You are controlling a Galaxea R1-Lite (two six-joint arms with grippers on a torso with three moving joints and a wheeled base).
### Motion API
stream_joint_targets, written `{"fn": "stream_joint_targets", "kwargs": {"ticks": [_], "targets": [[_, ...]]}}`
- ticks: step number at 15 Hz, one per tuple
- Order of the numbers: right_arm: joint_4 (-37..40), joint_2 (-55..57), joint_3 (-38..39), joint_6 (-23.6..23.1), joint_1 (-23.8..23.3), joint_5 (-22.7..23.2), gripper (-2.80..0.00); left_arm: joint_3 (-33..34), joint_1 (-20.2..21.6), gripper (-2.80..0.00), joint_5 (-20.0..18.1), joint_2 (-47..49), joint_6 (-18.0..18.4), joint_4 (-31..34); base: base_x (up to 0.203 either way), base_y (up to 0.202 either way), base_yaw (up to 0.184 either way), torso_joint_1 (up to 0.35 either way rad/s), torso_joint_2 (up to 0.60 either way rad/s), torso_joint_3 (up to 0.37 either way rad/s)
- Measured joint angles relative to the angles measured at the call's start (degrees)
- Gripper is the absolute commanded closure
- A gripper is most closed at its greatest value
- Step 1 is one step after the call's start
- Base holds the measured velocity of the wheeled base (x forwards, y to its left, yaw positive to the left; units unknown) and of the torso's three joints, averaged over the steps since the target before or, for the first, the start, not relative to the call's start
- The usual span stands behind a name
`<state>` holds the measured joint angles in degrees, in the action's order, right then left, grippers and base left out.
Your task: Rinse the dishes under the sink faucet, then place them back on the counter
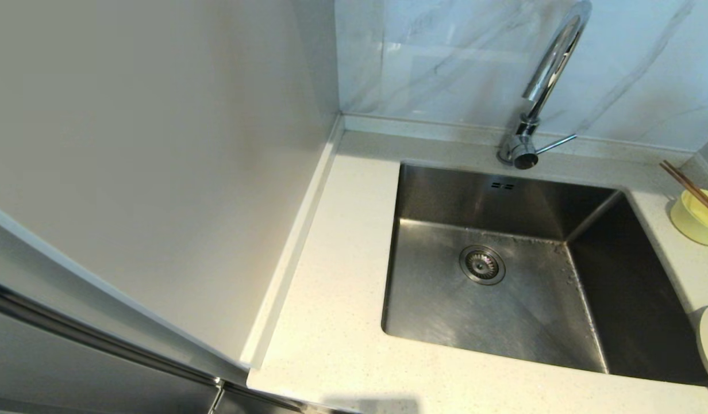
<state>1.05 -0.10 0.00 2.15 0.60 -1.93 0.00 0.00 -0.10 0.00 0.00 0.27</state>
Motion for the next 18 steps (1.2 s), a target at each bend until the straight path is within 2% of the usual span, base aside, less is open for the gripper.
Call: {"fn": "stream_joint_targets", "kwargs": {"ticks": [18], "targets": [[0.0,0.1,0.0,0.8,0.0,0.0,0.0,0.0,0.0,0.0,0.0,0.0,0.0,0.0,0.0,0.0,0.0,0.0,0.0,0.0]]}}
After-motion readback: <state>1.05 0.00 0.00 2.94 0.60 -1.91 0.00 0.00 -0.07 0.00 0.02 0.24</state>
